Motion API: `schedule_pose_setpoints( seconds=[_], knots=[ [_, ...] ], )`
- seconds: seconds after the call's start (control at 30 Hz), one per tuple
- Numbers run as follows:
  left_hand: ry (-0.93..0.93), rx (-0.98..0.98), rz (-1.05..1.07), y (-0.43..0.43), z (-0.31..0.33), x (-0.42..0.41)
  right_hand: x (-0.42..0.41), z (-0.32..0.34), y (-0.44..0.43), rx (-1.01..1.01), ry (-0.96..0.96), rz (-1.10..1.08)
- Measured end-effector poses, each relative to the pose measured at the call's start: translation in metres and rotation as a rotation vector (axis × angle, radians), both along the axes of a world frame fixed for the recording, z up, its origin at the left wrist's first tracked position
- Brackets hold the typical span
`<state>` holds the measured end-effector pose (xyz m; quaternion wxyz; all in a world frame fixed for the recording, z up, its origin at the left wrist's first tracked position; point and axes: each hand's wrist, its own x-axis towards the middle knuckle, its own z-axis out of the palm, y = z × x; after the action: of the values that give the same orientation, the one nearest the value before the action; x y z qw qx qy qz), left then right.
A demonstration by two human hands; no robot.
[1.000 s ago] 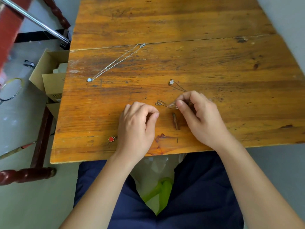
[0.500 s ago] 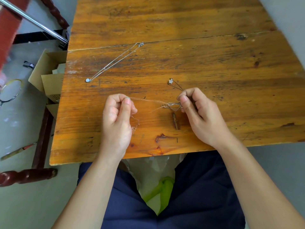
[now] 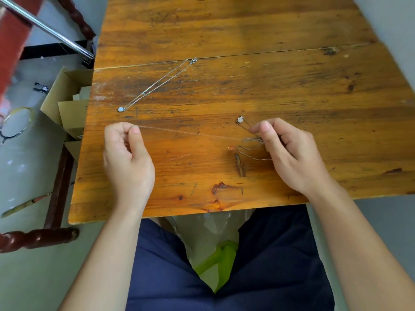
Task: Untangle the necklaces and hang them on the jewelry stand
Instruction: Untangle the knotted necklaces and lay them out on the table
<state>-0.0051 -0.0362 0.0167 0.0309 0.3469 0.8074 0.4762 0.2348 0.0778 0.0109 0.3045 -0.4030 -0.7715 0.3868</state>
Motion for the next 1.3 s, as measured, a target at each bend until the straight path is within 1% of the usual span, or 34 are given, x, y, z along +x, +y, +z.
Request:
schedule_pose_setpoints(
  seconds=[0.1, 0.23, 0.37, 0.6, 0.67, 0.8, 0.97, 1.07, 1.3],
  knots=[
    [0.086, -0.046, 0.074, -0.001, -0.003, -0.010, 0.006, -0.003, 0.003, 0.046, -0.066, 0.022],
    [0.182, -0.117, 0.115, -0.003, -0.004, -0.016, 0.011, -0.010, 0.005, 0.152, -0.173, 0.068],
    [0.273, -0.229, 0.136, -0.006, -0.006, -0.017, 0.009, -0.016, 0.003, 0.242, -0.250, 0.081],
    [0.379, -0.293, -0.108, 0.000, -0.012, 0.010, 0.005, -0.021, 0.000, 0.287, -0.272, 0.080],
    [0.403, -0.280, -0.190, 0.002, -0.013, 0.024, 0.005, -0.022, -0.001, 0.289, -0.262, 0.076],
    [0.398, -0.242, -0.305, 0.009, -0.015, 0.053, 0.005, -0.024, -0.001, 0.293, -0.247, 0.067],
    [0.384, -0.246, -0.371, 0.013, -0.019, 0.060, 0.003, -0.024, -0.001, 0.302, -0.247, 0.062],
    [0.398, -0.233, -0.329, 0.005, -0.020, 0.049, 0.004, -0.025, -0.001, 0.310, -0.252, 0.060],
    [0.374, -0.299, -0.117, -0.022, -0.017, 0.014, 0.004, -0.021, -0.003, 0.299, -0.267, 0.056]
  ],
)
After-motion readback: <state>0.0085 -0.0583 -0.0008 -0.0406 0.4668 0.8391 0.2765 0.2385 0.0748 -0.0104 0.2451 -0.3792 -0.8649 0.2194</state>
